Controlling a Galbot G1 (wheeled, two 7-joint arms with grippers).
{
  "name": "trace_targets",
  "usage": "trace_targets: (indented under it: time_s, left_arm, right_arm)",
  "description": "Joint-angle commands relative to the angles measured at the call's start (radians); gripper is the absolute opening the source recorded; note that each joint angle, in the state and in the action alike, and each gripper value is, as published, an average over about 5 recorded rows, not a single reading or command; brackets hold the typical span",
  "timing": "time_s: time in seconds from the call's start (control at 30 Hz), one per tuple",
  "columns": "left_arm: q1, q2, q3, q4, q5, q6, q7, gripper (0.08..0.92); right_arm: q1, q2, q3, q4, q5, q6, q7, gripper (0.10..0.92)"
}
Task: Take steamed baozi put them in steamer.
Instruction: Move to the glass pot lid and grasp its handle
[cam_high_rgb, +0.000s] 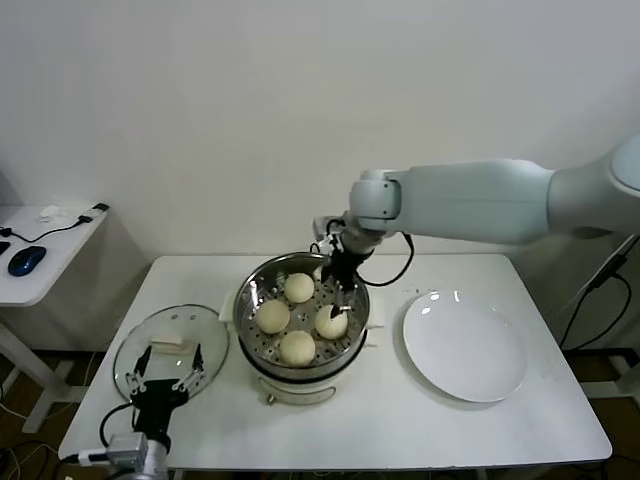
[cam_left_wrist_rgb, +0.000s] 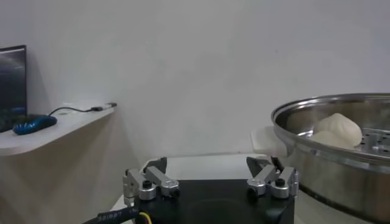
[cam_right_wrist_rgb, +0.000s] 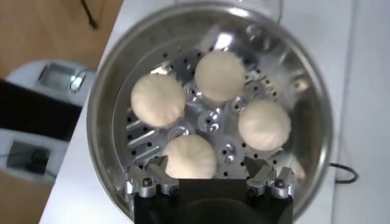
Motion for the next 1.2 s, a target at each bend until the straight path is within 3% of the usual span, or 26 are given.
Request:
trace_targets:
  time_s: [0.03,0.3,0.43,0.57,0.83,1.2]
  left_arm:
    - [-0.002,-0.001,0.002,0.003,0.001,0.001,0.0,0.823]
    - [0.0,0.0,-0.003,-0.002,0.006,-0.001,0.006,0.823]
    - [-0.003,0.003,-0.007,-0.005,0.01,-0.003,0.011,0.823]
    - [-0.01,0.008,-0.018,-0.004,0.018,-0.006,0.012,0.823]
    - [-0.024,0.019,-0.026,0.015,0.038,-0.009,0.022,0.823]
    - [-0.047,0.032,-0.024,0.048,0.084,-0.016,0.033,0.823]
  right_arm:
    - [-0.181,-0.291,0.413,-0.002,0.037,0.041,0.409,0.823]
    - [-0.567,-0.535,0.906,0.054,-0.108,0.068,0.686,0.823]
    - [-0.897,-0.628,1.213,0.087,-0.194,0.137,0.806,0.823]
    - [-1.308,-0.654,1.608,0.108,-0.336,0.211,0.83,0.823]
    - [-1.933,-0.49,2.19,0.185,-0.436,0.3,0.758,0.823]
    - [-2.224,-0.164,2.343,0.235,-0.544,0.481,0.699,0.823]
